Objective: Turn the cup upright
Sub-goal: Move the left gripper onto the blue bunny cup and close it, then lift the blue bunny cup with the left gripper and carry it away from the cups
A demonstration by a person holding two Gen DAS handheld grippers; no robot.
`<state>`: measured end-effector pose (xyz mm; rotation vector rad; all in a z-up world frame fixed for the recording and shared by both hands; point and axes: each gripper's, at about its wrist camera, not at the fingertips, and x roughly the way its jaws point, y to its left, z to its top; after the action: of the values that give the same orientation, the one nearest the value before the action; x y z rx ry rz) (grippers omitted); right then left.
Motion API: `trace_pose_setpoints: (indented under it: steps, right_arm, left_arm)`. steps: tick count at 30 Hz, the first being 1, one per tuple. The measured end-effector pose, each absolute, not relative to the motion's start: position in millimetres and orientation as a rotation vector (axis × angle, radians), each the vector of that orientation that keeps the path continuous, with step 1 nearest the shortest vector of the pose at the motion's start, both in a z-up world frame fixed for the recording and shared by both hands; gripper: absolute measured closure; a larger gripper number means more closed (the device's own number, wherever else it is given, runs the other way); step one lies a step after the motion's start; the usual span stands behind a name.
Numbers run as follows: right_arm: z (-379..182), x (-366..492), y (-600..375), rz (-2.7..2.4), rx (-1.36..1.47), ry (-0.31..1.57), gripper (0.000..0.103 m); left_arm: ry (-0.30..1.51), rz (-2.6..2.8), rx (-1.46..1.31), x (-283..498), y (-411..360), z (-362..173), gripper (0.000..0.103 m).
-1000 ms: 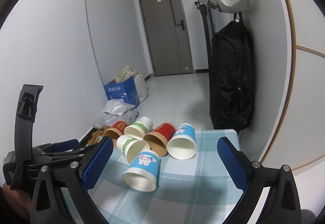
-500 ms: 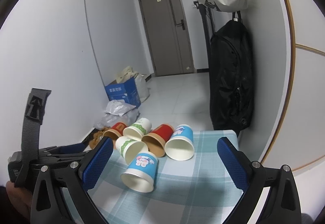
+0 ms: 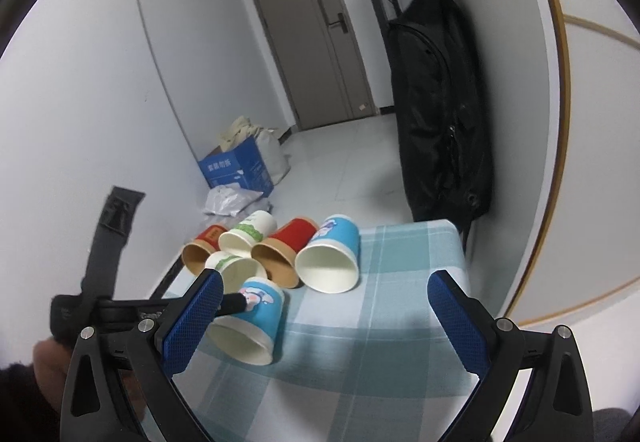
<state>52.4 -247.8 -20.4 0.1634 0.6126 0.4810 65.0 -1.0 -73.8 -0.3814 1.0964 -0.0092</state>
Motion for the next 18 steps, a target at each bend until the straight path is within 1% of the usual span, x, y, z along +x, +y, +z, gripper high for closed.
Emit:
trace_pose_setpoints:
  steps: [3, 5, 6, 7, 9, 18]
  right_arm:
    - [-21.9, 57.8, -253.6, 0.48, 0.197, 0.623, 0.0]
    - [-22.2, 60.6, -255.3, 0.483, 0.215, 0.626, 0.0]
    - [-22.7, 61.8, -255.4, 0.485, 0.22, 0.63, 0.0]
    - [-23.3, 63.5, -255.7, 0.486, 0.222, 0.633, 0.0]
    - [-23.5, 63.5, -255.1, 0.494, 0.226, 0.633, 0.0]
    - [-22.9, 61.9, -258.7, 0.488, 0.236, 0.633, 0.0]
  left_arm:
    - [1.113, -0.011, -0.362, 68.2, -6.7, -74.6, 0.016]
    - [1.136, -0.007, -0.344, 70.1, -10.3, -77.6, 0.02]
    - [1.149, -0.008, -0.334, 71.9, -11.5, -79.7, 0.03]
    - [1.162, -0.015, -0.328, 72.8, -12.7, -81.3, 0.039]
    - [1.177, -0.013, -0.309, 72.2, -14.8, -85.5, 0.043]
    - [1.178, -0.049, -0.296, 69.7, -16.6, -81.9, 0.047]
